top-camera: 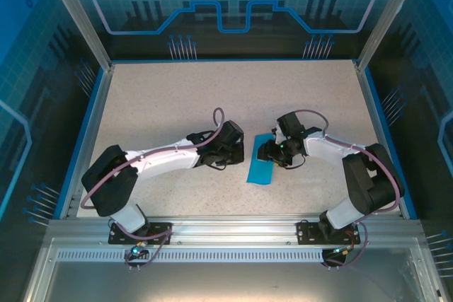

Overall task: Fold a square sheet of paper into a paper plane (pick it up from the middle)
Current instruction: Pick up the square sheet of paper from the center of the table.

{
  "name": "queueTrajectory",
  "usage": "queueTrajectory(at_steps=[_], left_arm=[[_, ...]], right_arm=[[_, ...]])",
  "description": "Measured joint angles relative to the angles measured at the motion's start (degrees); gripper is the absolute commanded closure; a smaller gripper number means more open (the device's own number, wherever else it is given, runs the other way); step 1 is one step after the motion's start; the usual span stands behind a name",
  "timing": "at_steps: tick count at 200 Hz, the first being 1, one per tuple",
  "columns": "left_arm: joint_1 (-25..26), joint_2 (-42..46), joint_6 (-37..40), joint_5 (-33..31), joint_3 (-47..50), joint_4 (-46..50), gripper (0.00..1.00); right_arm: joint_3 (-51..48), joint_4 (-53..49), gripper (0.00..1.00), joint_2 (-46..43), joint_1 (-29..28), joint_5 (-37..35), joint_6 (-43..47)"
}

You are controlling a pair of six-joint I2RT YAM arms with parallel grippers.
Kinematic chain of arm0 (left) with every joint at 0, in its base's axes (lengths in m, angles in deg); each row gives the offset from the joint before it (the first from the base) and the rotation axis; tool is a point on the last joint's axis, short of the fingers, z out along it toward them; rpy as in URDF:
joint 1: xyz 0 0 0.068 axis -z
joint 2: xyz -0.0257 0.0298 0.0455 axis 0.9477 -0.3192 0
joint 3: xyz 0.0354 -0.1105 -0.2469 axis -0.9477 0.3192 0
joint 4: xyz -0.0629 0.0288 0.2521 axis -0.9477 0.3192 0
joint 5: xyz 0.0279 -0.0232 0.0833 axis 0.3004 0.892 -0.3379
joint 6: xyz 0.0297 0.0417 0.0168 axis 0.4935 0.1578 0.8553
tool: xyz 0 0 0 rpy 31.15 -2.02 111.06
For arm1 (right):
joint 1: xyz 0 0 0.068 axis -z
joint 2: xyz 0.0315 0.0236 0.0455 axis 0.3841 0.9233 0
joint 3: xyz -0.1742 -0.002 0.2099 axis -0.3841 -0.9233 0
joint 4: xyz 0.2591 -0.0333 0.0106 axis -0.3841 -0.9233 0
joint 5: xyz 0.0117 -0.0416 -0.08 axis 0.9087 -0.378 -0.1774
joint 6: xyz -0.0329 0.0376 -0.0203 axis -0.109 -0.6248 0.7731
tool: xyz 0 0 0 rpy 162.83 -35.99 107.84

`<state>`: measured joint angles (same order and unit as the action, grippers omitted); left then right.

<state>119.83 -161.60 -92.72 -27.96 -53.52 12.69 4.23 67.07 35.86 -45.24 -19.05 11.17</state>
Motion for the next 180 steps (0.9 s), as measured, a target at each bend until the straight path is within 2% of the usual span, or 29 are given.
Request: queueTrajectory(at_steps=[54, 66, 82, 91, 113, 131, 180], left_arm=[[-0.7, 2.1, 0.0, -0.6, 1.6, 0.7, 0.94], [-1.0, 2.6, 0.0, -0.7, 1.8, 0.8, 0.94], [-1.3, 3.3, 0.0, -1.0, 2.0, 0.8, 0.94], [-1.5, 3.7, 0.0, -1.1, 2.1, 1.0, 0.94], [-2.1, 5.1, 0.0, -1.6, 2.7, 1.4, 0.93], [-2.7, 6.5, 0.0, -2.0, 3.4, 2.2, 0.93], [-5.0, 11.4, 0.0, -2.5, 5.4, 3.6, 0.91]], right_arm=[[0.7, 0.4, 0.75, 0.0, -0.1, 1.5, -0.1], [0.9, 0.4, 0.86, 0.0, -0.1, 2.1, -0.2], [1.1, 0.5, 0.88, -0.1, -0.1, 3.1, -0.1], [1.1, 0.5, 0.93, -0.2, -0.1, 3.8, -0.1], [1.1, 2.0, 0.93, -0.3, -0.2, 6.1, -0.7], [1.6, 4.0, 0.88, -0.5, -0.7, 8.1, -1.9], [5.1, 12.7, 0.87, 2.7, -5.7, 10.8, -7.3]])
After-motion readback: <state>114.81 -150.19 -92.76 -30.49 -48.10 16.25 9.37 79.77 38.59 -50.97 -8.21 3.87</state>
